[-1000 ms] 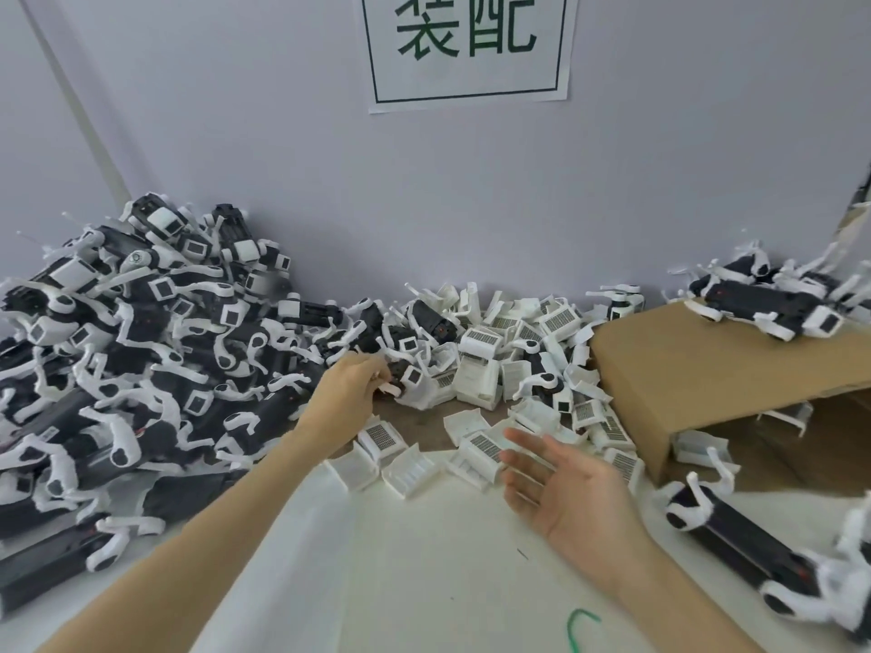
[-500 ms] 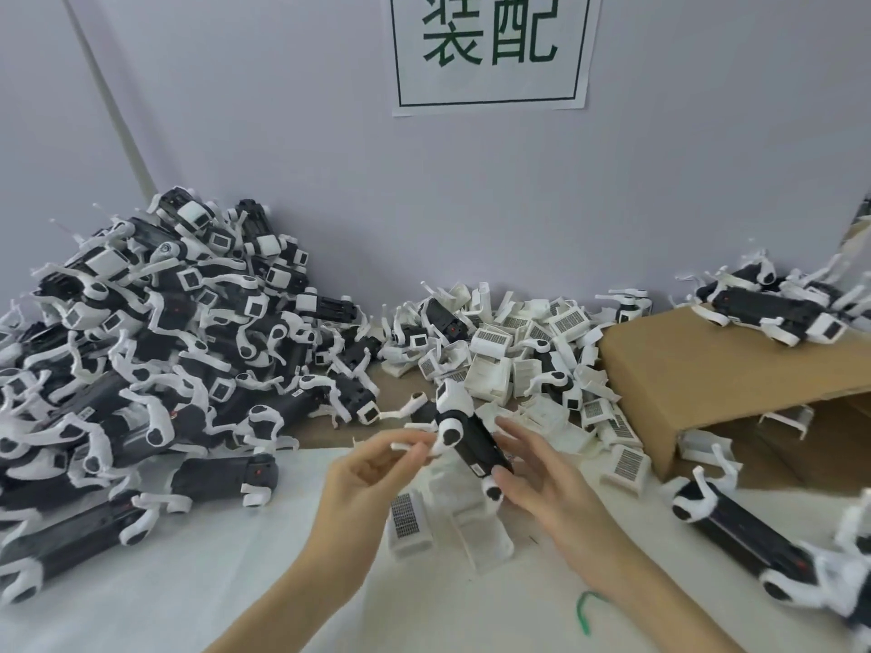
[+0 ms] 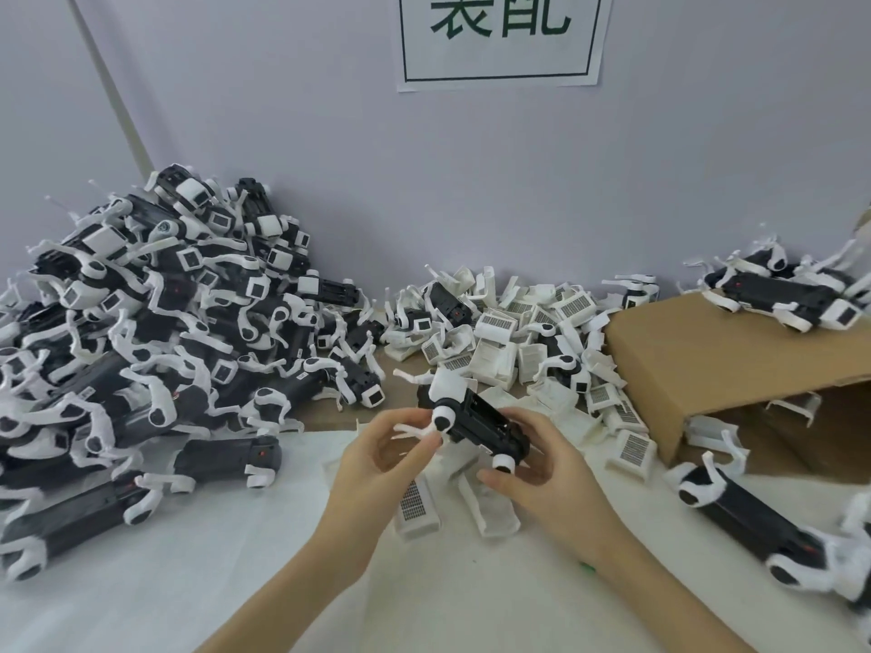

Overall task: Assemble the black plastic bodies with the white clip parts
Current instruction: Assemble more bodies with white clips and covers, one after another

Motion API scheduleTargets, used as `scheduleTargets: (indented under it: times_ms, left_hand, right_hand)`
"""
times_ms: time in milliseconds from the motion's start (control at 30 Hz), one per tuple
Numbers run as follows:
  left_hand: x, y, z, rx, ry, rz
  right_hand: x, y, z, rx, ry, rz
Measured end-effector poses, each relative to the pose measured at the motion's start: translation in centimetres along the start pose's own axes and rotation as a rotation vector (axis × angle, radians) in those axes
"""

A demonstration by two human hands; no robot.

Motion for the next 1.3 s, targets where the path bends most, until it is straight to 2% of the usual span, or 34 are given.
scheduleTargets:
  times_ms: [100, 200, 300, 367, 467, 600, 900, 1000, 1100, 1233, 1300]
  left_hand:
    - [0.0, 0.2, 0.0, 0.042, 0.028, -0.09]
    - [0.1, 0.8, 0.1, 0.156, 0.053, -0.218]
    - [0.6, 1.2, 0.5, 0.188, 0.03, -0.18]
    - [0.7, 1.0, 0.8, 0.145, 0.088, -0.102]
    - [1.5, -0.2, 1.8, -0.026, 0.13, 0.12]
    - [3.8, -1.9, 3.3, -0.117, 0.014, 0.12]
    - [2.0, -1.5, 1.0, -0.092, -0.14, -0.03]
    - [1.2, -1.2, 0.5, -0.025, -0.14, 0.015]
    - [1.0, -0.9, 0.5, 0.039, -0.164, 0.056]
    - [1.3, -0.4, 0.9, 0.186, -0.181, -0.049]
    - [1.7, 0.1, 1.4, 0.307, -0.193, -0.177]
  right_hand:
    - [0.1, -0.5, -0.2, -0.035, 0.039, 0.012]
    - [-0.7, -1.8, -0.6, -0.086, 0.074, -0.034]
    - [-1.2, -2.9, -0.3, -0.091, 0.04, -0.069]
    - [-1.1, -3.0, 0.2, -0.066, 0.042, -0.071]
    - [-0.9, -2.5, 0.6, -0.019, 0.079, -0.109]
    - [-0.8, -1.9, 1.0, 0.08, 0.08, -0.216]
    - [-1.0, -2.3, 1.1, 0.086, -0.029, 0.0]
    - [-1.0, -2.2, 0.7, 0.049, -0.052, -0.014]
    - [-1.1, -1.8, 0.4, 0.037, -0.059, -0.13]
    - [-1.3, -1.5, 0.3, 0.084, 0.019, -0.33]
    - [-1.7, -1.8, 0.3, 0.123, 0.078, -0.317]
Point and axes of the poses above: each hand's wrist, its own z-axis away from the middle knuckle, its own x-axis out of the palm, y = z × x, the point moved 4 cm from there along -z, towards the middle knuckle, and after that the axes turned 11 degrees about -x, right-handed, at the moved point
